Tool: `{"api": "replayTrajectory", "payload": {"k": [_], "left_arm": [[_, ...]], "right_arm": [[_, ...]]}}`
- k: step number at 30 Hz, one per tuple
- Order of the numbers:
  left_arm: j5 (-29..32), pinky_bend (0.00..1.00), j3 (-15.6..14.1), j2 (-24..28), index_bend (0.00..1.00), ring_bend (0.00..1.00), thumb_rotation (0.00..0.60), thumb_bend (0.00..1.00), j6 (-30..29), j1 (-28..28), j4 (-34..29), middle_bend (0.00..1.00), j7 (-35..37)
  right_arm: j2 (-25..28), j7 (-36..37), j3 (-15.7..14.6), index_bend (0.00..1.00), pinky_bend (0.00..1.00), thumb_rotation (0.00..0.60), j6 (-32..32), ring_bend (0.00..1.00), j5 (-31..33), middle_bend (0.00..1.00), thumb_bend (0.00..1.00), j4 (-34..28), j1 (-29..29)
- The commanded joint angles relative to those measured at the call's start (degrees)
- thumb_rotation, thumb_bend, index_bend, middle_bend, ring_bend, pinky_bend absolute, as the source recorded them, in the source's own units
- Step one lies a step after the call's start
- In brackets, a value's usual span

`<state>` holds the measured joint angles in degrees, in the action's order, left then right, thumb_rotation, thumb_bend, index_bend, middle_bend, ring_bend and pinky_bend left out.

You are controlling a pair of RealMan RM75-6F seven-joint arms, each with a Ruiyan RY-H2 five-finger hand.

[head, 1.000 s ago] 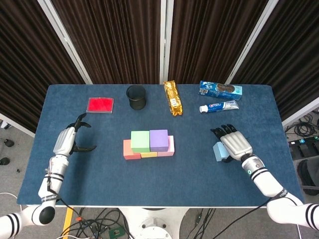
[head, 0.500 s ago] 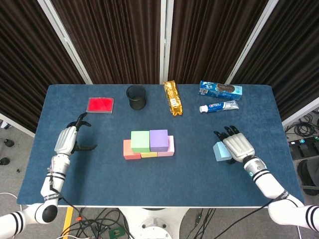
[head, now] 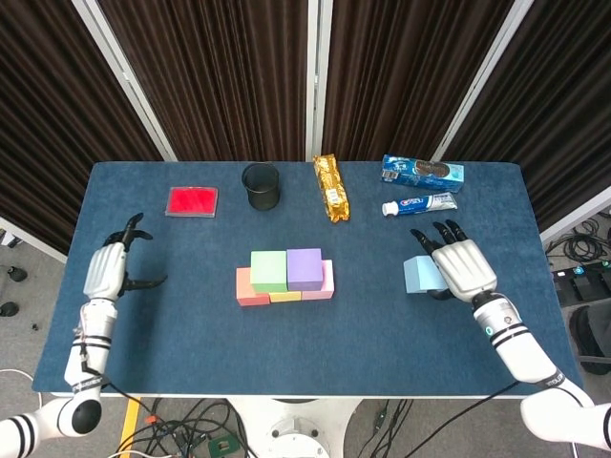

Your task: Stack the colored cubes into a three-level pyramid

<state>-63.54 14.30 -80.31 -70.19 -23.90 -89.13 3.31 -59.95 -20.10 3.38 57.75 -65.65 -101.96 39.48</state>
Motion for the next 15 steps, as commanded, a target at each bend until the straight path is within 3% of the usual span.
{"api": "replayTrajectory", "payload": {"k": [1,6,9,12,15], "left_arm": [[0.1,0.15,-0.2,1.6,0.04,0.17,0.6,0.09,-1.1,1.5,-0.6,0.29,0.6],[-0.3,0.15,-0.2,3.0,0.04,0.17,0.6,0.09,-1.7,3.1,-1.2,0.29,3.3],[-0.6,0.15,-0.2,3.2,0.04,0.17,0.6,0.09,-1.8,3.6,-0.6,0.29,4.2],[-0.9,0.15,-0.1,2.5,0.04,0.17,0.6,0.09,-2.5,3.9,0.8,0.29,4.1],[-1.1,0.15,-0.1,1.6,0.04,0.17,0.6,0.09,-2.9,4.0,2.5,0.29,4.2]], "right_arm": [[6.4,1.4,4.7,0.0,0.0,0.6,2.1,0.05,1.4,0.58,0.16,-7.8,0.4],[10.9,6.4,11.1,0.0,0.0,0.6,2.0,0.06,5.1,0.59,0.16,-14.1,2.2],[10.5,12.6,14.7,0.0,0.0,0.6,1.3,0.07,6.0,0.59,0.15,-14.2,3.3],[5.1,21.7,17.1,0.0,0.0,0.6,0.3,0.08,4.8,0.6,0.15,-11.3,4.4],[-3.0,28.3,17.2,0.0,0.0,0.6,0.2,0.08,1.5,0.59,0.15,-5.8,5.6]]}}
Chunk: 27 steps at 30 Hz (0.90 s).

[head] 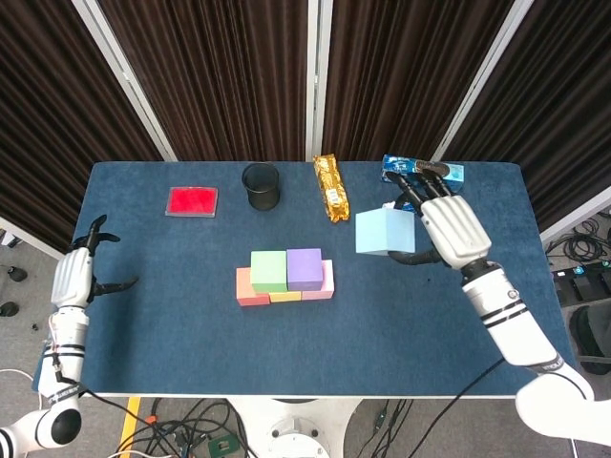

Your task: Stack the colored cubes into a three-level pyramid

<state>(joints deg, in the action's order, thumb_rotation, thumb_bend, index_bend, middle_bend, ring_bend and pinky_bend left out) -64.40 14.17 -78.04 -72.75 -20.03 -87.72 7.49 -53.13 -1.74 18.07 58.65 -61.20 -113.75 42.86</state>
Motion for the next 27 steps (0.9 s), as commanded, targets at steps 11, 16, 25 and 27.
{"api": "replayTrajectory", "payload": {"k": [11,16,25,27], "left_arm": [[-2.6,0.15,-0.1,-3.6,0.04,0.17,0.6,0.08,-3.1,0.8,7.1,0.29,-0.1],[-3.7,0.15,-0.4,-5.0,0.04,0.17,0.6,0.08,-3.8,1.1,10.2,0.29,0.7],[-4.6,0.15,-0.4,-5.6,0.04,0.17,0.6,0.07,-4.1,1.5,11.7,0.29,0.7],[-5.4,0.15,-0.6,-6.5,0.04,0.17,0.6,0.07,-4.6,1.5,13.4,0.29,0.9]], "right_arm": [[-31.1,25.1,0.9,0.0,0.0,0.6,3.6,0.08,-12.3,0.57,0.13,24.0,4.1],[-36.8,31.9,0.7,0.0,0.0,0.6,6.2,0.08,-15.1,0.57,0.13,29.4,3.9],[-40.5,37.0,-0.3,0.0,0.0,0.6,5.7,0.08,-17.1,0.57,0.13,33.8,4.0],[-41.3,38.1,-0.5,0.0,0.0,0.6,6.3,0.08,-17.6,0.56,0.12,34.7,3.7]]}}
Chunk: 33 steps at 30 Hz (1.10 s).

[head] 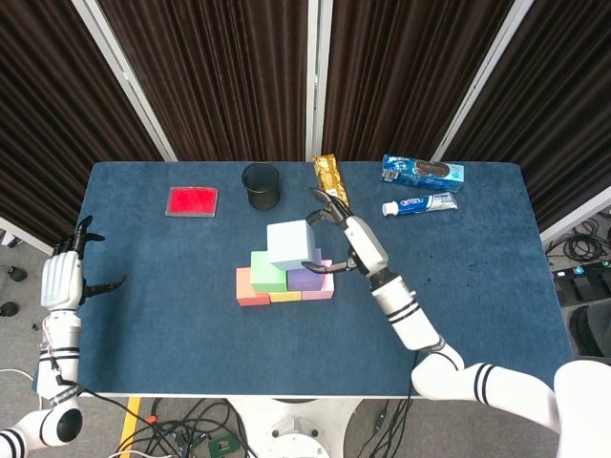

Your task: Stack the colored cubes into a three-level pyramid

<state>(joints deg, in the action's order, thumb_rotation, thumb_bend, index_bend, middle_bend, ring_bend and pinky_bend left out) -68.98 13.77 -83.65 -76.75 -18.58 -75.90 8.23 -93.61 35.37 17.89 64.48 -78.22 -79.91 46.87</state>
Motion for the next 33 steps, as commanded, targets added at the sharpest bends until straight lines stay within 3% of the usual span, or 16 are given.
{"api": "replayTrajectory", "payload": {"k": [1,10,18,33], "left_arm": [[-1.1,0.15,-0.2,-1.4,0.04,0.17,0.6,0.07,-0.9,0.0,2.4,0.29,0.3],[-2.4,0.15,0.1,-3.4,0.04,0.17,0.6,0.06,-2.2,0.4,6.6,0.29,2.4],[-2.8,0.15,0.2,-2.9,0.04,0.17,0.6,0.06,-2.2,0.8,6.4,0.29,2.5],[-3.2,0.15,0.2,-3.1,0.04,0.17,0.6,0.06,-1.7,1.3,7.5,0.29,3.5]], "right_arm": [[-1.2,1.5,-0.4,0.0,0.0,0.6,0.9,0.08,-0.9,0.56,0.12,1.3,-0.4],[-5.8,7.1,-1.8,0.0,0.0,0.6,5.5,0.08,-3.2,0.55,0.11,6.8,-2.7],[-9.3,13.1,-1.9,0.0,0.0,0.6,4.8,0.08,-4.2,0.54,0.11,12.7,-2.1],[-13.2,15.7,-1.8,0.0,0.0,0.6,3.3,0.08,-5.0,0.54,0.1,17.6,-0.3]]}}
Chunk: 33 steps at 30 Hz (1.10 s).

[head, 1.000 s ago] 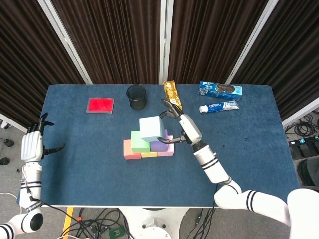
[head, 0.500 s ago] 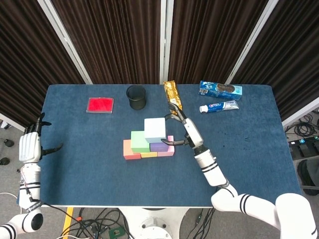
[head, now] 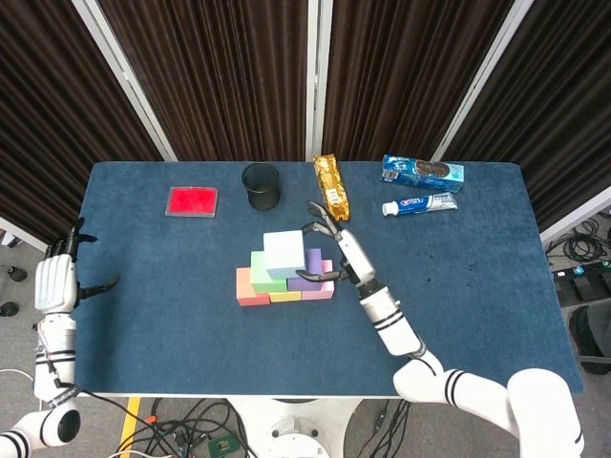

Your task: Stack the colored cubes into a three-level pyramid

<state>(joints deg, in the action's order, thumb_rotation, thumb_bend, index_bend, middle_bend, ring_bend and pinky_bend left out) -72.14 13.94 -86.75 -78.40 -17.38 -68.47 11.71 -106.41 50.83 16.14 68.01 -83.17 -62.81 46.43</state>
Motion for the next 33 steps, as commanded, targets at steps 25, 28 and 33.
{"api": "replayTrajectory", "payload": {"k": [25,28,33], "left_arm": [[-0.2,0.15,0.4,0.2,0.04,0.17,0.6,0.06,0.6,0.4,0.4,0.29,0.9],[0.0,0.15,0.8,0.8,0.04,0.17,0.6,0.06,0.7,0.5,-1.0,0.29,1.5],[0.8,0.15,1.5,2.9,0.04,0.17,0.6,0.06,1.2,0.9,-5.0,0.29,2.4]], "right_arm": [[0.3,3.0,0.1,0.0,0.0,0.6,-1.1,0.0,-1.6,0.06,0.0,1.8,1.7],[2.7,1.5,0.6,0.0,0.0,0.6,-0.8,0.0,-2.1,0.06,0.0,-1.0,1.9],[12.1,-8.0,2.3,0.0,0.0,0.6,-2.0,0.0,-1.7,0.07,0.0,-13.2,1.6]]}}
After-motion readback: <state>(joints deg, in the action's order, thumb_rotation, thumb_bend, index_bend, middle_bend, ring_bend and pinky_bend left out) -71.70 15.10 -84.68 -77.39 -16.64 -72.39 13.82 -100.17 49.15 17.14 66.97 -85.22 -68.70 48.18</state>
